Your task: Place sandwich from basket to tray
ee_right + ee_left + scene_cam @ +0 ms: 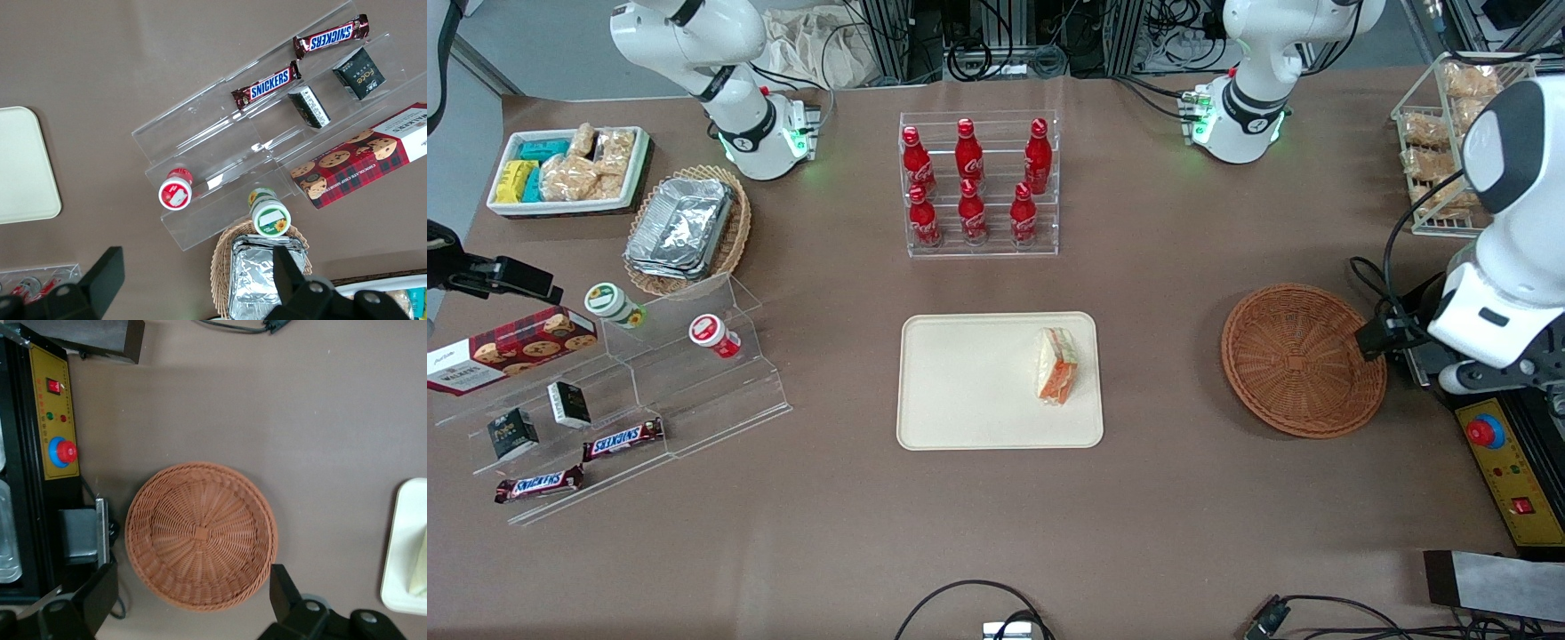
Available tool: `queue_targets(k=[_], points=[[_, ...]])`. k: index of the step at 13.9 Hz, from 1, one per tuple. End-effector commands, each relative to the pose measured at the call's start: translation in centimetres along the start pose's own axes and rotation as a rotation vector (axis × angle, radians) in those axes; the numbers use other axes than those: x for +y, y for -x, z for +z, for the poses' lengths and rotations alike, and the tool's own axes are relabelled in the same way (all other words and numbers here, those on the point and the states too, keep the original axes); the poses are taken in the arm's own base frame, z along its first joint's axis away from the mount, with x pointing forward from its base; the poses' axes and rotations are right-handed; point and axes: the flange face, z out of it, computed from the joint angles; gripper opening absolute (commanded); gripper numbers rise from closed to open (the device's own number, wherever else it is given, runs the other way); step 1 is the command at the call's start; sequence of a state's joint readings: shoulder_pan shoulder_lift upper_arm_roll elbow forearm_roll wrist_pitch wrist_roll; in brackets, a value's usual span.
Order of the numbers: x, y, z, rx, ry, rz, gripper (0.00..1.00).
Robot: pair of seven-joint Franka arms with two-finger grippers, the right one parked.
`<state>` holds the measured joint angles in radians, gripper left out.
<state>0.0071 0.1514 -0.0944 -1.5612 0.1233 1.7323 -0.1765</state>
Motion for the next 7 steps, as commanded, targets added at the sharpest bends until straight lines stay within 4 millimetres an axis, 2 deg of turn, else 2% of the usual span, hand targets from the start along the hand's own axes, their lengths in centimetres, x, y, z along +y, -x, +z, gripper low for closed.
queue_targets(k=[1, 4, 5, 7], points=[[-2.4, 2.6, -2.6, -0.010, 0.006, 0.012, 1.00], [-4.0, 4.6, -5.2, -0.029, 0.046, 0.070, 1.00], [-5.0, 5.1, -5.9, -0.037, 0.051, 0.066, 1.00], [-5.1, 6.3, -7.2, -0.053, 0.075, 0.066, 1.00]])
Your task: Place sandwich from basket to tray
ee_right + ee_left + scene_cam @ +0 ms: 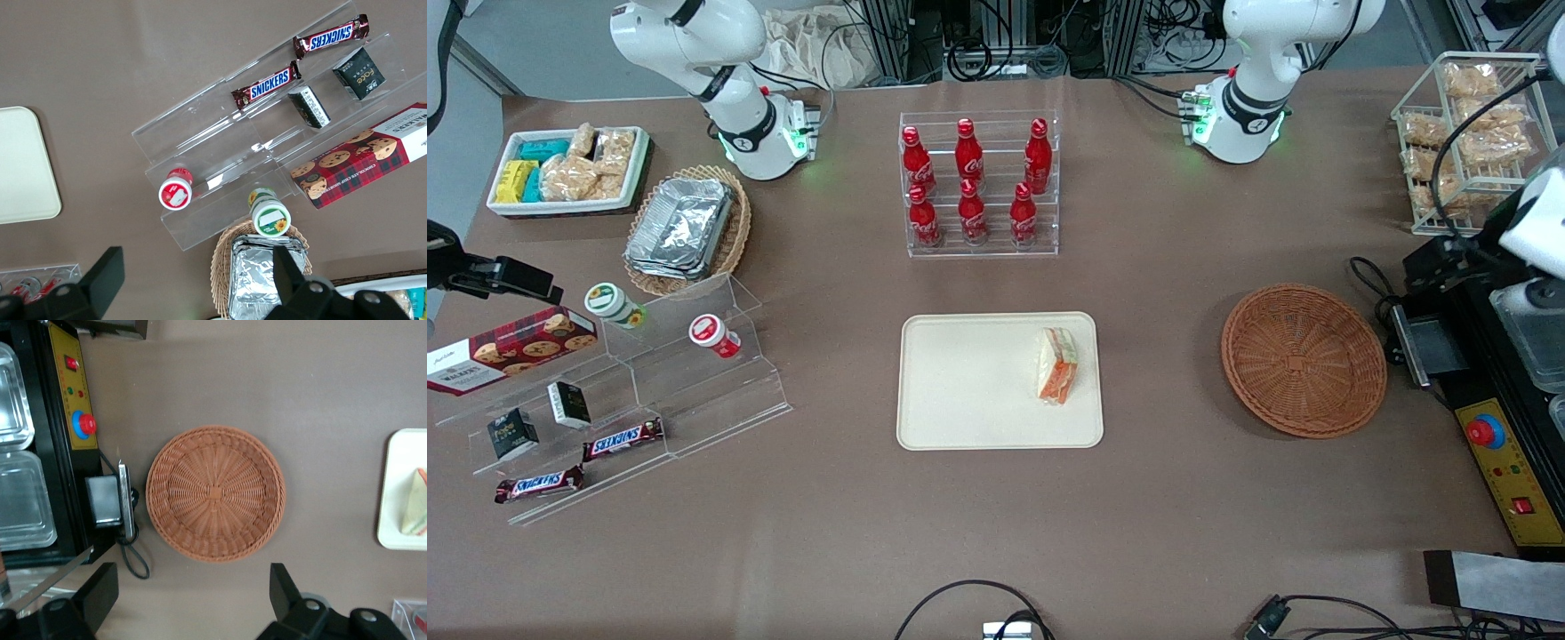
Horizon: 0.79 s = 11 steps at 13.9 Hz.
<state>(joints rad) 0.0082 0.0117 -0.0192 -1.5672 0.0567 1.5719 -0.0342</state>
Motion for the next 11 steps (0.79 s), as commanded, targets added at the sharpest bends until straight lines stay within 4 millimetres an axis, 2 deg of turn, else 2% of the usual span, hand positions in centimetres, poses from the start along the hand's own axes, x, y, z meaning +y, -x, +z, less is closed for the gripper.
queue_targets(k=[1, 6, 11], points=[[0.0, 2.1, -1.3, -0.023, 0.032, 0.018, 1.00], [-0.1, 4.2, -4.6, -0.037, 0.049, 0.043, 1.00], [0.2, 4.3, -4.5, -0.036, 0.042, 0.049, 1.00]])
